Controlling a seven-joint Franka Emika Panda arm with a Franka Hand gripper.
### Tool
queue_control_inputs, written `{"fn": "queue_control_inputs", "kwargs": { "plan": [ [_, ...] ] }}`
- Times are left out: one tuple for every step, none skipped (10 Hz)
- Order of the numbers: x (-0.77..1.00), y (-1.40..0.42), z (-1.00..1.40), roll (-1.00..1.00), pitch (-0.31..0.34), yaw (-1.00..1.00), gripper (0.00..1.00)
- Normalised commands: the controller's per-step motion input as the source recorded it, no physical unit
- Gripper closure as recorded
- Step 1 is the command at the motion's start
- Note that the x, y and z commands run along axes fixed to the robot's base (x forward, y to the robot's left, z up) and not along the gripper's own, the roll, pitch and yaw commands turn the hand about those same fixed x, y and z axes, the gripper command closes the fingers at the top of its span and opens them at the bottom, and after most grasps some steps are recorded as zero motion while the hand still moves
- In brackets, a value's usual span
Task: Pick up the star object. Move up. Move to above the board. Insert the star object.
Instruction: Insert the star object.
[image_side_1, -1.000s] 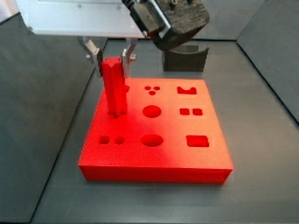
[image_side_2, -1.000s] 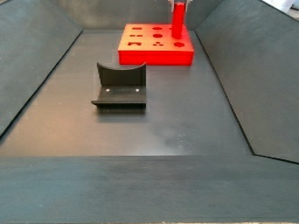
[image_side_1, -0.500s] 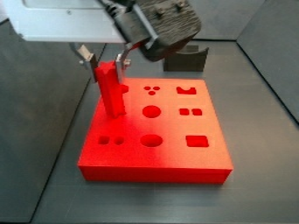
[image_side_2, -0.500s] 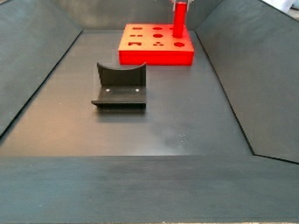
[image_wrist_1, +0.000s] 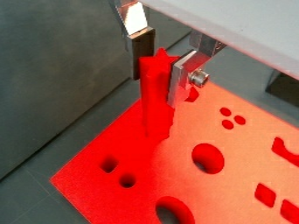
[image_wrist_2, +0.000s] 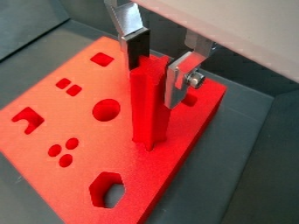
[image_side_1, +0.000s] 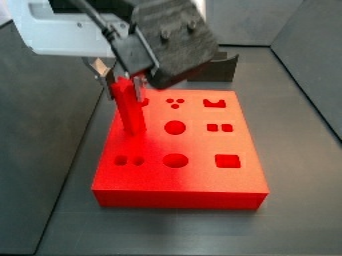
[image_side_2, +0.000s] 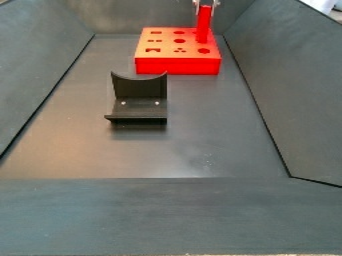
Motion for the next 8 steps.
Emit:
{"fn": "queue_control_inputs", "kwargs": {
  "plan": [
    [0.0,0.0,-0.47,0.09,-0.037,-0.07,1.0],
    [0.0,0.0,-0.8,0.14,-0.05,-0.07,1.0],
    [0.05,0.0,-0.9,0.09,-0.054,-0.06,1.0],
    [0.21,0.0,-0.9,0.0,0.0,-0.04,1.0],
    [0.33,0.08,-0.97,-0.04,0.063,-0.08,1.0],
    [0.14,0.1,-0.44,-0.15,-0.001,-0.05,1.0],
    [0.0,0.01,0.0,-0.03,-0.034,0.0,1.0],
    [0.0,0.0,0.0,0.0,0.0,0.0,1.0]
  ]
}}
